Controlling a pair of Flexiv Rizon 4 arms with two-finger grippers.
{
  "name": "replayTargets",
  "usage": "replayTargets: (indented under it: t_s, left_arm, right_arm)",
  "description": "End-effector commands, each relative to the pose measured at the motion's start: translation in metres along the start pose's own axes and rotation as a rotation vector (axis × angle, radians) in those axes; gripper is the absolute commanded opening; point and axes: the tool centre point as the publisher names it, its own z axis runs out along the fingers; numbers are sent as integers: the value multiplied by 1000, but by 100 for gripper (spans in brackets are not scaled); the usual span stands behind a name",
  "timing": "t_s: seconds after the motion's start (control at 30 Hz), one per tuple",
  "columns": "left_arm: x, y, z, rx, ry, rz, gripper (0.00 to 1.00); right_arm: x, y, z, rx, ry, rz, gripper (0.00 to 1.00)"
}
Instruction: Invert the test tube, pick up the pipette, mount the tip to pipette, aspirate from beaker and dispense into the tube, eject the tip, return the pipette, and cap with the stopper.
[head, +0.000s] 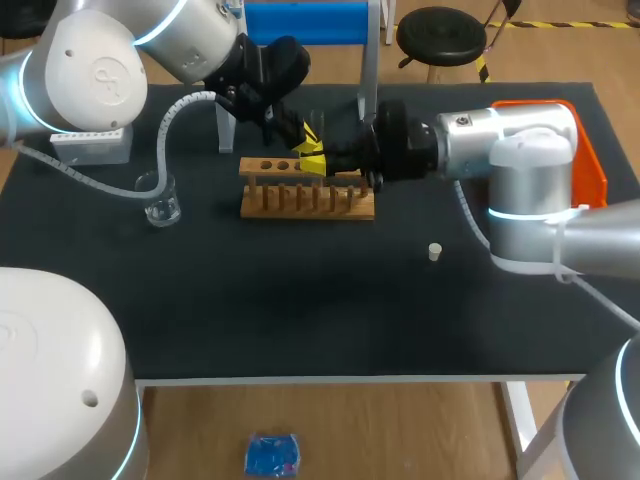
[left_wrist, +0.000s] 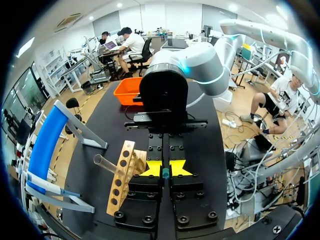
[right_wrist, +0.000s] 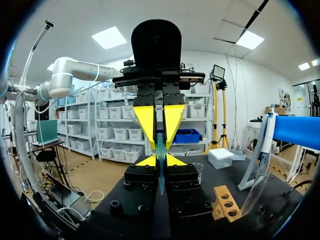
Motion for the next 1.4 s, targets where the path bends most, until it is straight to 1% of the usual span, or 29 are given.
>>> replayTargets:
  t_s: [0.03, 0.3, 0.43, 0.67, 0.93, 1.07, 1.4]
  left_arm:
    - [0, 0, -1, -5, 3, -1, 100]
    - [0, 0, -1, -5, 3, -1, 100]
    - [0, 0, -1, -5, 3, -1, 100]
    - [0, 0, -1, -5, 3, -1, 100]
    - [0, 0, -1, -5, 3, -1, 100]
    - [0, 0, -1, -5, 3, -1, 100]
    - [0, 0, -1, -5, 3, -1, 100]
  right_arm:
    - [-1, 0, 0, 2, 2, 0, 0]
    - [1, 2, -6, 6, 9, -3, 0]
    - [0, 2, -19, 12, 9, -10, 0]
    - [2, 2, -57, 14, -3, -25, 0]
    - [9, 4, -97, -18, 4, -49, 0]
    - [9, 3, -116, -31, -11, -40, 0]
    - [15, -3, -148, -26, -32, -6, 0]
